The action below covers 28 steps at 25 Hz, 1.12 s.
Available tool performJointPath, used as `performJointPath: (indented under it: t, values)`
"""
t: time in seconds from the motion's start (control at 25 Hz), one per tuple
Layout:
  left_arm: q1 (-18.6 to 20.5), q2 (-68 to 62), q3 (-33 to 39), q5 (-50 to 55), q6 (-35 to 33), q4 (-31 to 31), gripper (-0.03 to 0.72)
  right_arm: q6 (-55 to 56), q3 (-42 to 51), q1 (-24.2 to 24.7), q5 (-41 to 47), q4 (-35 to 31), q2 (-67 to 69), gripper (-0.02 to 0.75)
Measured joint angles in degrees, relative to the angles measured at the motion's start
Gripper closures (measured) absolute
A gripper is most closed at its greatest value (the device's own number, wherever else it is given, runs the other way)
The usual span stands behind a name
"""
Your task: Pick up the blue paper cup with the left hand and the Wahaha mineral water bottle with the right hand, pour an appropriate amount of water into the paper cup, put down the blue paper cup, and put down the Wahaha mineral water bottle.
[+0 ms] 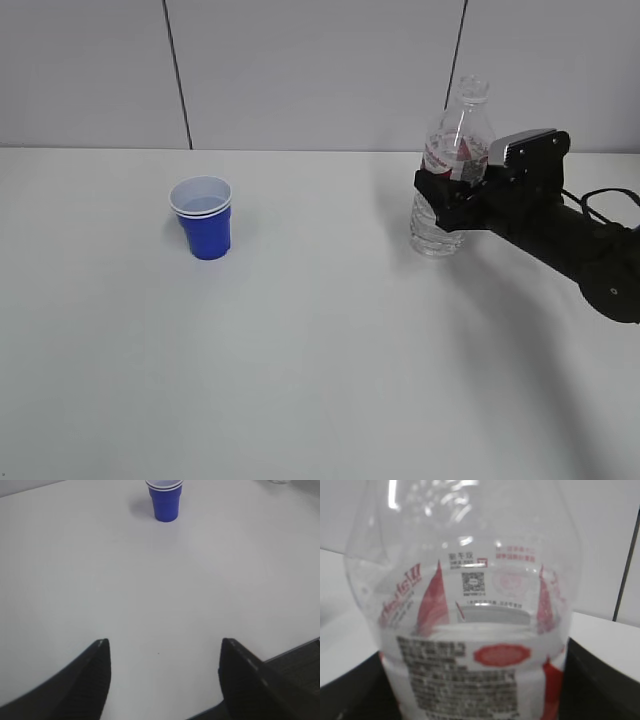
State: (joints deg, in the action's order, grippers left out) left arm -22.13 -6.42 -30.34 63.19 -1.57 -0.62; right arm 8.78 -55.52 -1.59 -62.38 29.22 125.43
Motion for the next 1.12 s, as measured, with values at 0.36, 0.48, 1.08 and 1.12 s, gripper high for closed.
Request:
performJointPath:
  t: [0.36, 0.48, 1.08, 1.12]
  values:
    - [0.0, 0.0, 0.0, 0.0, 0.0, 0.0, 0.179, 0.0, 0.0, 0.0, -0.3, 1.3, 0.0, 0.154]
    - [0.0, 0.0, 0.0, 0.0, 0.0, 0.0, 0.179, 0.0, 0.0, 0.0, -0.5, 1.9, 0.0, 0.146]
    - [0.0, 0.0, 0.0, 0.0, 0.0, 0.0, 0.189, -3.0, 0.0, 0.0, -1.4, 2.1, 0.0, 0.138]
    - [0.0, 0.0, 0.0, 0.0, 0.0, 0.0, 0.189, -3.3, 0.0, 0.0, -1.5, 2.1, 0.0, 0.131]
